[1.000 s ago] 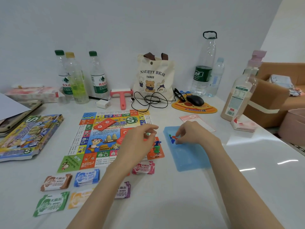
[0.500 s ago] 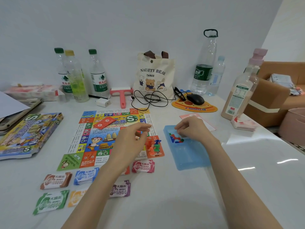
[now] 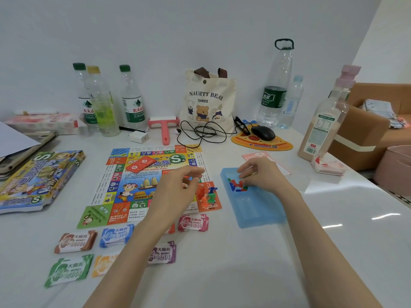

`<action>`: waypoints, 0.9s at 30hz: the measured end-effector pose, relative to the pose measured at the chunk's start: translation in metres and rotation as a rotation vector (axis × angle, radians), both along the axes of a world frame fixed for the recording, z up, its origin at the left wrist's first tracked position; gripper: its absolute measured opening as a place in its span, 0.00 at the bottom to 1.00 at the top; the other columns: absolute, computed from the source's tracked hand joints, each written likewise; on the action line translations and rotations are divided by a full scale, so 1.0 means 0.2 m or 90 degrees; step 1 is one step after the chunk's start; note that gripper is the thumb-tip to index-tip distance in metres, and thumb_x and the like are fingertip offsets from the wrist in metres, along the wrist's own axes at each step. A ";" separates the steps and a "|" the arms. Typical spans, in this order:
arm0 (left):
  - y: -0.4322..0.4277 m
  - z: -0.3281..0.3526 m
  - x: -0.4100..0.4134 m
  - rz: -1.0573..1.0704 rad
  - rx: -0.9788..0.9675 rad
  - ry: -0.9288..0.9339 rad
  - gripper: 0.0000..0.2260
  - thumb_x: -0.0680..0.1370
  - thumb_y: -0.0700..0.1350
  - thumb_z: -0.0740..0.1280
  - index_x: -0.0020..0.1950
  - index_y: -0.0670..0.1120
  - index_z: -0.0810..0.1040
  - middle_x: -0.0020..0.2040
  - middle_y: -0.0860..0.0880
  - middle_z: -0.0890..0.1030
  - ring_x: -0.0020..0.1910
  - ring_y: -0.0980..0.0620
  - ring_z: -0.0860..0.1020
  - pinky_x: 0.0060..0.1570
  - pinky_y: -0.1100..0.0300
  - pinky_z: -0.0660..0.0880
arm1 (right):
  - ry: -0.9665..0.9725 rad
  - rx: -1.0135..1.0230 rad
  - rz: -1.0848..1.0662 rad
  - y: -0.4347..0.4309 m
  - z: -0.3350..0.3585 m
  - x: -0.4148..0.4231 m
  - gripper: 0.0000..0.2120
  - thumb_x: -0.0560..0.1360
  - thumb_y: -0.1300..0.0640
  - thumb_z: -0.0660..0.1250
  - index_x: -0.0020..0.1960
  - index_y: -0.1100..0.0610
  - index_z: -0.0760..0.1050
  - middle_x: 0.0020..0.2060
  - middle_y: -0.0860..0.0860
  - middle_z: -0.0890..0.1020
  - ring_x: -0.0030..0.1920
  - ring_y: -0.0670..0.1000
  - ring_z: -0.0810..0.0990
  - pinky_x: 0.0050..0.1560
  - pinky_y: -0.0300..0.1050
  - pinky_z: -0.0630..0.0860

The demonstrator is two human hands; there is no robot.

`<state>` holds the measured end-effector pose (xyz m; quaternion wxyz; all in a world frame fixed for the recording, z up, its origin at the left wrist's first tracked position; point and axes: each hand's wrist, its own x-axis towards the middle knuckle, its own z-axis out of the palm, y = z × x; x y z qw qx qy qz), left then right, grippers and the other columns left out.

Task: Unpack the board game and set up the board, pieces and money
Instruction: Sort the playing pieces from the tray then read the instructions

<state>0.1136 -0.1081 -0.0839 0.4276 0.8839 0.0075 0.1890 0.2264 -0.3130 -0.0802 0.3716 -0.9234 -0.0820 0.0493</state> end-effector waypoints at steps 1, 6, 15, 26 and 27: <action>0.00 0.00 0.00 0.001 0.001 0.001 0.12 0.79 0.40 0.64 0.57 0.53 0.80 0.46 0.64 0.79 0.42 0.71 0.74 0.39 0.80 0.68 | -0.005 -0.011 0.002 0.00 0.00 0.00 0.12 0.70 0.67 0.73 0.48 0.53 0.79 0.42 0.50 0.84 0.45 0.45 0.83 0.45 0.39 0.80; 0.00 0.00 0.00 0.001 -0.007 0.002 0.11 0.79 0.40 0.64 0.57 0.53 0.81 0.46 0.62 0.79 0.43 0.70 0.74 0.39 0.80 0.68 | 0.001 -0.066 0.026 0.03 0.01 0.00 0.12 0.69 0.66 0.75 0.50 0.56 0.80 0.44 0.52 0.84 0.46 0.48 0.83 0.50 0.42 0.80; 0.01 0.00 0.00 0.002 -0.009 -0.004 0.11 0.79 0.41 0.64 0.55 0.55 0.81 0.47 0.64 0.79 0.44 0.74 0.74 0.40 0.79 0.69 | 0.055 -0.173 0.011 0.09 0.03 0.01 0.08 0.69 0.63 0.75 0.48 0.56 0.84 0.45 0.52 0.84 0.49 0.51 0.81 0.47 0.41 0.76; 0.03 0.00 0.00 0.007 -0.009 0.003 0.10 0.79 0.42 0.64 0.55 0.56 0.81 0.46 0.66 0.79 0.44 0.70 0.75 0.38 0.76 0.69 | 0.062 -0.148 0.030 0.11 0.04 0.01 0.10 0.71 0.65 0.72 0.52 0.57 0.82 0.46 0.55 0.83 0.48 0.51 0.81 0.38 0.36 0.73; 0.03 0.00 0.00 0.008 -0.007 0.004 0.10 0.79 0.42 0.64 0.55 0.56 0.81 0.46 0.66 0.79 0.44 0.70 0.75 0.38 0.76 0.69 | 0.055 -0.148 0.031 0.11 0.04 0.01 0.11 0.71 0.64 0.72 0.53 0.57 0.82 0.45 0.55 0.83 0.48 0.51 0.81 0.38 0.36 0.74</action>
